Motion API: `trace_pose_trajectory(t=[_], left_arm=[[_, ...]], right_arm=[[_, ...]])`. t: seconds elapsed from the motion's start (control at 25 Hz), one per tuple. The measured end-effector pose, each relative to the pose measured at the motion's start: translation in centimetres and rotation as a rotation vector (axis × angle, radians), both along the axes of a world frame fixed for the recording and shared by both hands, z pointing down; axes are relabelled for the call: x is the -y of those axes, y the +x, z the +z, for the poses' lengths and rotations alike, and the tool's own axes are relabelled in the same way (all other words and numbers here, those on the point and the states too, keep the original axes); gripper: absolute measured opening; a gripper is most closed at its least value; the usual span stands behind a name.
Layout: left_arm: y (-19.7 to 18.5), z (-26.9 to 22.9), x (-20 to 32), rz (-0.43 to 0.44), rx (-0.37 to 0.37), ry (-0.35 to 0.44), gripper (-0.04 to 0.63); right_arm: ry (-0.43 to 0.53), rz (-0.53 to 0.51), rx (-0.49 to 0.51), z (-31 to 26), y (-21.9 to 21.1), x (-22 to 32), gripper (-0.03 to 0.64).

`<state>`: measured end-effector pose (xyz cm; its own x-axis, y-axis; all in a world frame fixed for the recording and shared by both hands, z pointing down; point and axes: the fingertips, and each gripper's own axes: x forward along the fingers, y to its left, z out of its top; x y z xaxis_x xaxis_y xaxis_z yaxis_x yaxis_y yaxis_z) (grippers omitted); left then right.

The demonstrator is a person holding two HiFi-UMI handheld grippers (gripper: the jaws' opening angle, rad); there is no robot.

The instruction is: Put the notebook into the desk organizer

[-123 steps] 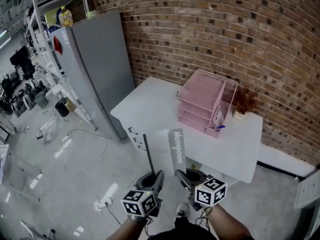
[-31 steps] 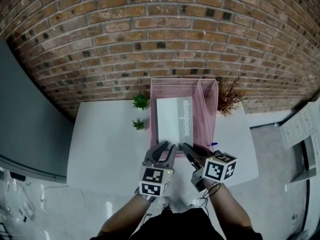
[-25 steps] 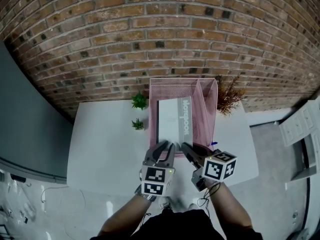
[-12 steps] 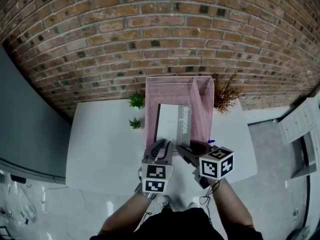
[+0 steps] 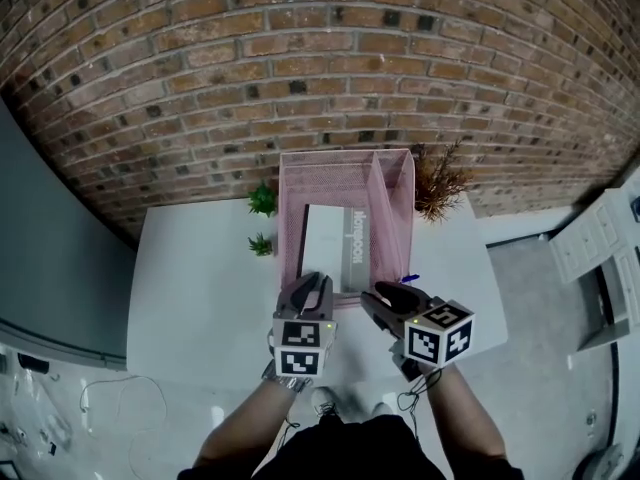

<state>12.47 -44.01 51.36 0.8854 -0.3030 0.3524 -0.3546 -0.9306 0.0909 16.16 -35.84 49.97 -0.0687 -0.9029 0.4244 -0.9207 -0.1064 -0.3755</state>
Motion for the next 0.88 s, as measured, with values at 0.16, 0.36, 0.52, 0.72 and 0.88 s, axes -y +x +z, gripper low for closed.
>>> trace_pose_trajectory(t=[0.16,0.36,0.52,0.72,0.88], left_arm=[[-0.2,0.0,0.0,-0.021,-0.008,-0.007,0.066],[-1.1,-1.4,-1.3,-0.038,-0.043,0.007,0.065],[-2.3,-2.5,-3.5,-0.059,-0.06,-0.006,0.053],[-3.8,-3.9,-7.5,-0.097,-0.085,-0.01,0.012],[-5.0,-5.2,-11.9,-0.127,-0.095,-0.002,0.006]], right_arm=[[0.058,0.005,-0.033,-1.4,-0.1,-1.3,0.107],[0.142,-0.007,-0.088,-3.1,-0.7,-2.8,0.005],[0.195,-0.043,-0.107,-4.2,-1.4,-4.3,0.004],[0.249,-0.109,-0.104,-5.3,-2.3,-7.1,0.003],[0.278,-0.167,-0.106,-6.2,-3.0,-10.6,0.003]])
